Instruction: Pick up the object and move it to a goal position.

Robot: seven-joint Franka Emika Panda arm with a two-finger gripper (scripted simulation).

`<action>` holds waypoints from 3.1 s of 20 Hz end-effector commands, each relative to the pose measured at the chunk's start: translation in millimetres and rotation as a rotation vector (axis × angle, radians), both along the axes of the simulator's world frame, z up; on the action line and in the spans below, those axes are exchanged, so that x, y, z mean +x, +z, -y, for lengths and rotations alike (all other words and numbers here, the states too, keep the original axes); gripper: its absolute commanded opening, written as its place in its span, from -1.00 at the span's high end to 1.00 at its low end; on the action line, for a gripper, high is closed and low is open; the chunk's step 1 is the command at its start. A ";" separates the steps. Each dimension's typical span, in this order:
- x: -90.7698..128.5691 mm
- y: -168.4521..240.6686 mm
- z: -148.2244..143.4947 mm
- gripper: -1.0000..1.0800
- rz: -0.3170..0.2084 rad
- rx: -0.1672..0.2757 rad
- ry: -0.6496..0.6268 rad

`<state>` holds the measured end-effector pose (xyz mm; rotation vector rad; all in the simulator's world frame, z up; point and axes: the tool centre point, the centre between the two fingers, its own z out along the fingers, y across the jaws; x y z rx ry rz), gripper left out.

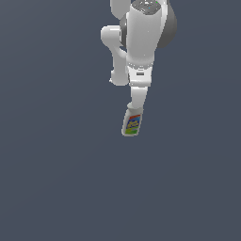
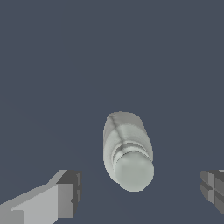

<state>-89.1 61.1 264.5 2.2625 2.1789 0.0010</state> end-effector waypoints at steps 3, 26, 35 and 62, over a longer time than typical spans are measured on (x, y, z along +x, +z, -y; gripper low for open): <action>-0.9 -20.3 -0.1 -0.92 -0.001 0.000 0.002; 0.1 -25.6 3.0 1.00 0.002 0.000 0.003; -2.8 22.1 25.5 1.00 0.002 0.001 0.004; -4.7 193.1 108.1 1.00 -0.001 0.000 0.003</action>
